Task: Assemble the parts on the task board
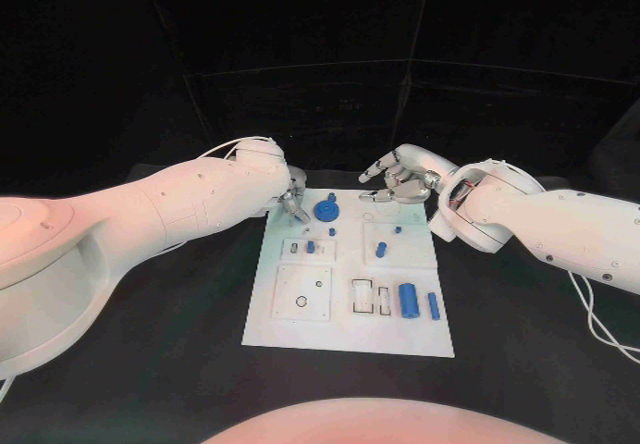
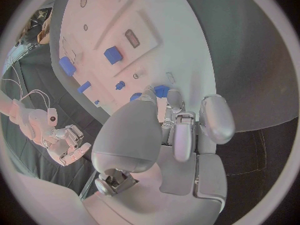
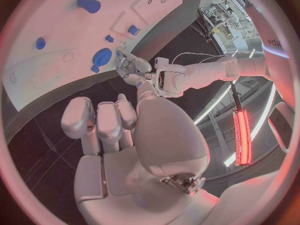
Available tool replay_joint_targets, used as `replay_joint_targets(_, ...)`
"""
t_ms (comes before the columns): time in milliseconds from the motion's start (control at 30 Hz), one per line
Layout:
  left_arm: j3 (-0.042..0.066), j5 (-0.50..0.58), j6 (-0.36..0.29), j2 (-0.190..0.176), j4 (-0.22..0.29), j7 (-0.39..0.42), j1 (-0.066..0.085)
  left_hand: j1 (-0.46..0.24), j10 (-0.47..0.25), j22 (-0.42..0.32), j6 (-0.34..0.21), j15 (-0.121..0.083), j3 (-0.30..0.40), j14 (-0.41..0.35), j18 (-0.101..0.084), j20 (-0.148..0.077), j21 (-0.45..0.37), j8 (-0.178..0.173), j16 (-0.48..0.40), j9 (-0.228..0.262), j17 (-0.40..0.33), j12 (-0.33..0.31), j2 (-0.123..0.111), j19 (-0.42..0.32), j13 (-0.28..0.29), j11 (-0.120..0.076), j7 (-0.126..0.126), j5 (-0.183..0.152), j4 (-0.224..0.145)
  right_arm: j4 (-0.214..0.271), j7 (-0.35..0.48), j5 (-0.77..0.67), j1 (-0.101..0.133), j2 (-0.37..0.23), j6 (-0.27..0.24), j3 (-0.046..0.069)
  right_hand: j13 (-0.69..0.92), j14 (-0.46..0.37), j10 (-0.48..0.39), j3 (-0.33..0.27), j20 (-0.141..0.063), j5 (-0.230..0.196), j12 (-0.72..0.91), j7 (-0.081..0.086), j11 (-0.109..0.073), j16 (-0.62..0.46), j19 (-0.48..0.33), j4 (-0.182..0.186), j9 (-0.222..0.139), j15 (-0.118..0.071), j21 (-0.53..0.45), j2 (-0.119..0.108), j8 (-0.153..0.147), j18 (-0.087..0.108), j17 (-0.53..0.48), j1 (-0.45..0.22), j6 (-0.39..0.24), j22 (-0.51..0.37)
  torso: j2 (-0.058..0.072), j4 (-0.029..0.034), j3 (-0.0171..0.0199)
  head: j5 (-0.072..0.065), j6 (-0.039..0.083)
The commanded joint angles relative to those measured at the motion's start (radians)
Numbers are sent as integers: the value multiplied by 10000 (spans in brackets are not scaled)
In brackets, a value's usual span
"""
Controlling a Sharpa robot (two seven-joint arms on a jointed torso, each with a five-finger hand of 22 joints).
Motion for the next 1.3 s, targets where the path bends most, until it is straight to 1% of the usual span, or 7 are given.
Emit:
replay_joint_targets(33,-45,192,419,-52,-8,-100,-71,281,-76,-50,-118,92,2682,1055,-135,44,-113,-48,62,-1,2634,-65,403,-97,-39,67,45,17,-1812,9,25,13,18,-6,52,5,-16,64,11,1,-30,36,60,3,-12,-26,-6,-15,-11,-86,-58,101,61,74,0,4,68,12,5,0,2,-10,1)
replay_joint_targets(133,-45,227,502,-68,2,-107,-66,70,-113,-84,-158,107,3452,1055,-122,71,-166,-7,62,34,2634,-39,173,-122,-41,99,68,1,-1662,6,16,13,18,-7,79,5,17,73,33,0,-30,53,98,4,-10,3,18,-6,-12,-85,-39,112,59,65,56,-6,65,55,1,-1,7,-1,-5)
replay_joint_targets(200,-45,238,544,-80,5,-109,-62,-180,-135,-104,-191,127,4203,1055,-114,97,-205,65,62,88,2634,0,-191,-140,-31,128,95,2,-1568,4,14,13,18,-7,90,5,50,79,56,0,-30,57,136,5,-10,23,32,-3,-12,-85,-28,116,59,60,93,-9,65,80,2,0,2,-1,-3)
replay_joint_targets(300,-45,248,592,-101,13,-109,-53,-481,-171,-160,-265,141,5101,1055,-94,116,-284,140,62,151,2634,27,-488,-173,-27,178,133,-15,-1524,2,13,13,18,-8,98,5,50,79,56,0,-30,57,136,5,-10,23,32,-3,-12,-85,-28,116,59,60,93,-9,65,80,8,-5,1,6,2)
replay_joint_targets(533,-45,240,580,-130,18,-111,-30,-1029,-210,-278,-360,163,6456,1055,-55,142,-445,338,62,293,2634,71,-904,-226,-44,179,159,4,-1740,0,9,13,18,-9,120,5,50,79,56,0,-30,57,136,5,-10,23,32,-3,-12,-85,-28,116,59,60,93,-9,65,80,5,2,1,25,1)
replay_joint_targets(867,-45,336,563,-138,-36,-57,-16,-1426,-282,-341,-407,174,7358,1055,-33,139,-543,332,62,273,2634,37,-1119,-240,-156,185,196,18,-2226,-18,3,13,18,-5,143,5,50,79,56,0,-30,57,136,5,-10,23,32,-3,-12,-85,-28,116,59,60,93,-9,65,80,5,-3,0,36,9)
replay_joint_targets(1300,-42,593,445,-206,-30,24,5,-1632,-336,-344,-384,187,7681,1055,-34,157,-566,292,62,218,2634,9,-1155,-241,-248,210,213,17,-2446,-25,-11,13,18,-21,161,5,50,84,55,-1,-32,251,140,6,-11,22,35,7,-13,-86,-28,129,57,61,89,-11,64,80,9,-5,1,40,8)
